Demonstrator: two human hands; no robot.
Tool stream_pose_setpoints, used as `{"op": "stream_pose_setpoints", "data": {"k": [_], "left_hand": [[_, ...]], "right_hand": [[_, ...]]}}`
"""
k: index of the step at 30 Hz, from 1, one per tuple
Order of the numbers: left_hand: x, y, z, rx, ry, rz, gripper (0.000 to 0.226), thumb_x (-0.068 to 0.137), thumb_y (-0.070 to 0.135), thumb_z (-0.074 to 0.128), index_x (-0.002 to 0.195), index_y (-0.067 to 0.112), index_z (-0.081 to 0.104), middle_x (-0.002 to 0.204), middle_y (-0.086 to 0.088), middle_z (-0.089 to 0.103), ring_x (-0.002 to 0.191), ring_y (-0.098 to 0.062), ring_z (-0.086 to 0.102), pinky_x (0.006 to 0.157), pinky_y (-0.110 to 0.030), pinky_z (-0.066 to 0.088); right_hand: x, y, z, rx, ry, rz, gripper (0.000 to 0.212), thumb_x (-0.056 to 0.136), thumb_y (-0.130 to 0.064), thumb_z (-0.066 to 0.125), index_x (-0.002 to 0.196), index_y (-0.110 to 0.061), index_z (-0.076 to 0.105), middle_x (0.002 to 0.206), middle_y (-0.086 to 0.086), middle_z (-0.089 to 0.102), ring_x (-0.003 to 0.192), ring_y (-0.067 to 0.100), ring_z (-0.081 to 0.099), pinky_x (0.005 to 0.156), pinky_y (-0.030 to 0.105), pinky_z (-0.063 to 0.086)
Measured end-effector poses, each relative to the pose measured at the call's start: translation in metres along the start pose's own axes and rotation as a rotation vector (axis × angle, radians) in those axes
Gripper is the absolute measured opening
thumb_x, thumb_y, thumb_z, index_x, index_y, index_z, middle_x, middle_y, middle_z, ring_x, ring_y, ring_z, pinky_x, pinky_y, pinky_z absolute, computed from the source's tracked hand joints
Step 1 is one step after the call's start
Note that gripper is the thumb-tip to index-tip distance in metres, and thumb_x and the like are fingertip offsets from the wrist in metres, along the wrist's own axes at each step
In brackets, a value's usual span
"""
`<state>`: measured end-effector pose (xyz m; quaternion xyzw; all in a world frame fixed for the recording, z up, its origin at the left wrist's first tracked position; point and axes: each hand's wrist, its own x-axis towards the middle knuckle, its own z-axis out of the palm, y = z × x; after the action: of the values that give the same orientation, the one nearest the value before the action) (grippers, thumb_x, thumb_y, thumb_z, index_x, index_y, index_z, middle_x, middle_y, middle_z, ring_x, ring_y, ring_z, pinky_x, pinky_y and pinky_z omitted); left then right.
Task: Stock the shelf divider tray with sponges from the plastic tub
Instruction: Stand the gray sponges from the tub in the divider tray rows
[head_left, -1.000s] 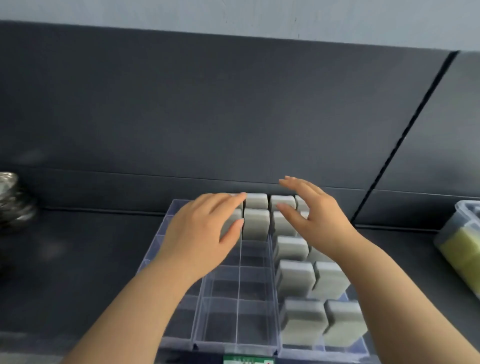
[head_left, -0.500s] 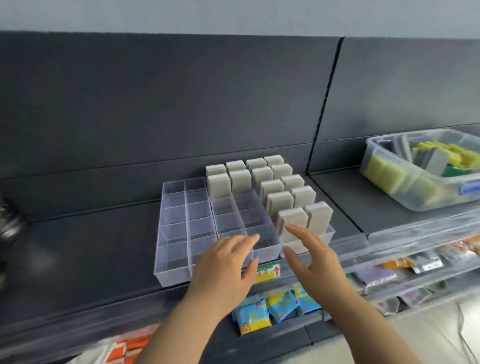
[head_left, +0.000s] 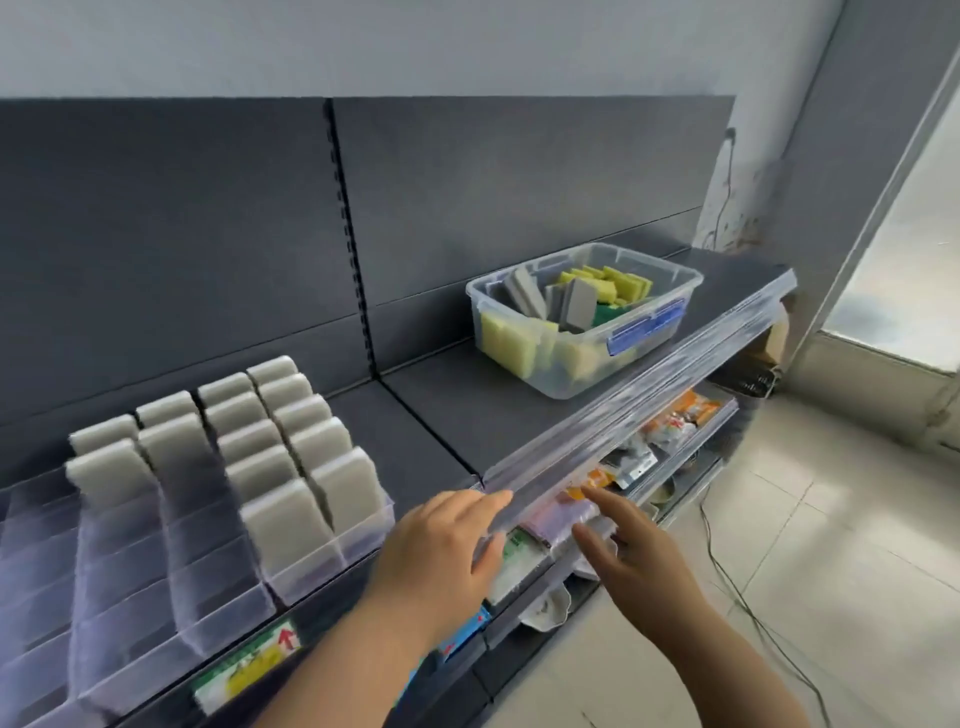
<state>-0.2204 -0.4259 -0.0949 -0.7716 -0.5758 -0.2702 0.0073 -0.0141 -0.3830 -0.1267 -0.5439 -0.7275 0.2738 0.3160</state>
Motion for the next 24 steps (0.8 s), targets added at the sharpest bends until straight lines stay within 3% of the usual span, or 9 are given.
{"op": "stream_pose_setpoints", "data": {"k": [3,7,11,13,19,22,24], "left_hand": [[0.052,0.024,0.045,-0.015,-0.034,0.003,0.035,0.082,0.023,0.061,0.116,0.018,0.064,0.106,0.004,0.067,0.095,-0.017,0.063,0.078,-0.029,0.052],[0.114,0.065,0.109,-0.067,-0.100,-0.003,0.038,0.092,0.031,0.048,0.129,0.028,0.052,0.123,0.013,0.057,0.113,-0.008,0.051,0.089,-0.024,0.040],[0.156,0.101,0.154,-0.099,-0.149,0.016,0.039,0.092,0.032,0.046,0.131,0.029,0.050,0.124,0.013,0.056,0.112,-0.008,0.051,0.089,-0.022,0.040],[0.173,0.113,0.165,-0.099,-0.152,0.056,0.038,0.090,0.031,0.047,0.127,0.027,0.055,0.119,0.011,0.059,0.107,-0.009,0.055,0.086,-0.024,0.043],[0.237,0.124,0.172,-0.090,-0.063,0.063,0.032,0.078,0.019,0.063,0.110,0.018,0.066,0.100,0.005,0.068,0.089,-0.014,0.064,0.072,-0.027,0.053],[0.271,0.118,0.175,-0.078,-0.014,0.082,0.035,0.077,0.014,0.069,0.112,0.015,0.065,0.100,0.002,0.068,0.090,-0.017,0.064,0.072,-0.031,0.054],[0.296,0.112,0.178,-0.067,0.025,0.081,0.036,0.079,0.015,0.068,0.115,0.015,0.064,0.102,0.001,0.067,0.093,-0.016,0.063,0.074,-0.031,0.054]], "right_hand": [[0.024,0.042,-0.043,0.019,-0.005,0.026,0.035,0.087,-0.039,0.058,0.118,-0.048,0.046,0.119,-0.027,0.047,0.113,0.000,0.045,0.094,0.022,0.036],[0.052,0.101,-0.106,0.019,0.003,0.083,0.034,0.085,-0.043,0.056,0.111,-0.058,0.040,0.105,-0.042,0.038,0.097,-0.012,0.041,0.084,0.012,0.035],[0.075,0.158,-0.146,-0.014,0.015,0.132,0.036,0.085,-0.042,0.057,0.121,-0.042,0.050,0.114,-0.026,0.049,0.107,-0.004,0.047,0.096,0.021,0.039],[0.086,0.177,-0.153,-0.012,-0.001,0.140,0.033,0.085,-0.045,0.056,0.117,-0.045,0.049,0.115,-0.023,0.051,0.108,-0.003,0.048,0.096,0.021,0.039],[0.143,0.191,-0.166,-0.028,-0.078,0.053,0.030,0.085,-0.043,0.056,0.104,-0.061,0.041,0.104,-0.039,0.044,0.100,-0.011,0.048,0.091,0.017,0.039],[0.182,0.187,-0.177,-0.050,-0.097,-0.012,0.030,0.085,-0.049,0.052,0.110,-0.059,0.041,0.101,-0.045,0.037,0.096,-0.023,0.043,0.083,0.006,0.032],[0.212,0.184,-0.186,-0.054,-0.125,-0.040,0.032,0.084,-0.052,0.050,0.113,-0.060,0.039,0.104,-0.045,0.036,0.098,-0.025,0.040,0.082,0.006,0.032]]}}
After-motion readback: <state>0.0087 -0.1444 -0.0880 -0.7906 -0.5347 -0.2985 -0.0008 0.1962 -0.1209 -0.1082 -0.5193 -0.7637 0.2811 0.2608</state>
